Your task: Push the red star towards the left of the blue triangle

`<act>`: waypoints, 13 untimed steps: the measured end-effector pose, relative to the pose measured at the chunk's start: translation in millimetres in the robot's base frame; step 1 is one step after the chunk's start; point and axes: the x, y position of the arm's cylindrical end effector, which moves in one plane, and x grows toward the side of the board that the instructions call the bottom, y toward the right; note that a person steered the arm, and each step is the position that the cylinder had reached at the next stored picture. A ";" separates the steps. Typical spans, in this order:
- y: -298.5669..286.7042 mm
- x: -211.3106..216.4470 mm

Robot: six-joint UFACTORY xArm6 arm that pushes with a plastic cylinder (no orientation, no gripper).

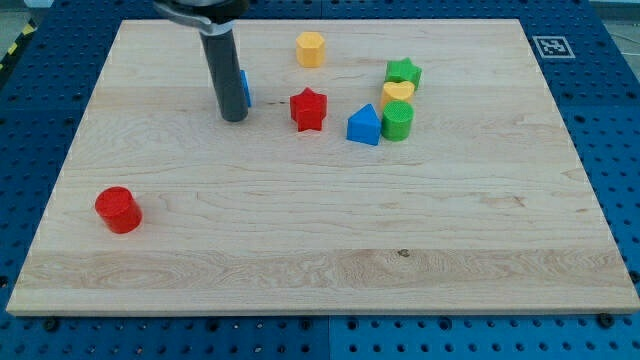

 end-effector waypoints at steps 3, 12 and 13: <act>32.3 -7.4; 66.7 14.5; 66.0 34.1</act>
